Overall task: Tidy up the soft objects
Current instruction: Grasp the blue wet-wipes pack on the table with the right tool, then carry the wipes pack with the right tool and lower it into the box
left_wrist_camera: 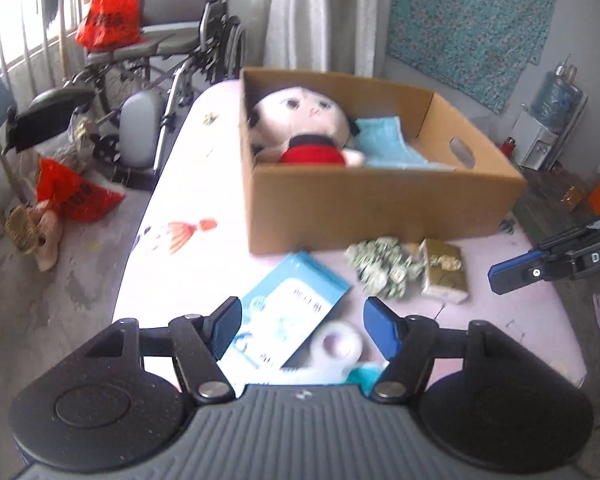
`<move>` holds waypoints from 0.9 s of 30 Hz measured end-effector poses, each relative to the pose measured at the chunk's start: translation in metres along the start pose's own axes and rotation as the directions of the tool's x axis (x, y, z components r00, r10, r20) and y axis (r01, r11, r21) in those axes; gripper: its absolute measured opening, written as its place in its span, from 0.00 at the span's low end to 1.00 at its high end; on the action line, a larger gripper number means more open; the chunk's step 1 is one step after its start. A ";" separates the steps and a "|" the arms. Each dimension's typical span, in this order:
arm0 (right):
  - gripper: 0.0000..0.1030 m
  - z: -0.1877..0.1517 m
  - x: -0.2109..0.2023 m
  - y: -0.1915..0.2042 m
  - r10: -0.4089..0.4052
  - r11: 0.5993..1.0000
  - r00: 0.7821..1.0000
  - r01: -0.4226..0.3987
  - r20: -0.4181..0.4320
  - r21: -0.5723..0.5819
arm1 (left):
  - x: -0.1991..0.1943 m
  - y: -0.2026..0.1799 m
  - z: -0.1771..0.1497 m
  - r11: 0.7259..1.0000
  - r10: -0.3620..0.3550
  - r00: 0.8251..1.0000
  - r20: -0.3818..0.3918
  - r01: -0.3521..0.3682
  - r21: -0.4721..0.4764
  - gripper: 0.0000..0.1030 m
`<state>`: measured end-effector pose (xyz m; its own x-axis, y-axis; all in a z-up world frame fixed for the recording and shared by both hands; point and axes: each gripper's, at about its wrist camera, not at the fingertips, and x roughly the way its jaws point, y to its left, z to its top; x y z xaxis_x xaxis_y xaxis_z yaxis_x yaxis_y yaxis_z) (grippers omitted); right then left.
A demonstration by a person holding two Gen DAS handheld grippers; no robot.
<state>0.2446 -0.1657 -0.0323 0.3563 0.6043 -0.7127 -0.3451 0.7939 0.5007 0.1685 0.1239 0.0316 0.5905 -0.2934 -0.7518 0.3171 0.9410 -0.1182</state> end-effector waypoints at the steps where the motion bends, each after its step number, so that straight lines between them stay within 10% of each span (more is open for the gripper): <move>1: 0.21 -0.015 0.023 0.007 0.058 0.997 0.998 -0.057 -0.025 0.044 | 0.004 0.010 -0.017 1.000 0.013 1.000 -0.023 -0.014 -0.017 0.67; 8: 0.28 -0.076 0.114 0.040 0.178 0.969 0.976 -0.152 -0.125 0.195 | 0.034 0.070 -0.094 0.949 -0.046 0.995 -0.093 0.014 -0.315 0.70; 11: 0.36 -0.084 0.137 0.032 0.213 0.929 0.974 -0.178 -0.075 0.323 | 0.042 0.085 -0.111 0.911 -0.120 0.989 -0.083 0.076 -0.406 0.54; 12: 0.17 -0.089 0.147 0.029 0.234 0.912 0.970 -0.194 -0.068 0.362 | 0.042 0.088 -0.119 0.894 -0.160 0.986 -0.054 0.122 -0.431 0.53; 16: 0.06 -0.102 0.156 0.022 0.295 0.851 0.955 -0.266 0.006 0.454 | 0.033 0.072 -0.122 0.927 -0.109 0.993 -0.040 0.087 -0.365 0.48; 27: 0.05 -0.110 0.094 0.031 0.267 0.917 0.959 -0.283 0.095 0.280 | 0.012 0.027 -0.111 0.957 -0.139 0.990 0.017 0.139 -0.255 0.48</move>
<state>0.1716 -0.0918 -0.1384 0.3321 0.7979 -0.5031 -0.1740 0.5760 0.7987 0.1017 0.1650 -0.0526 0.5535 -0.4244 -0.7166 0.1961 0.9026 -0.3831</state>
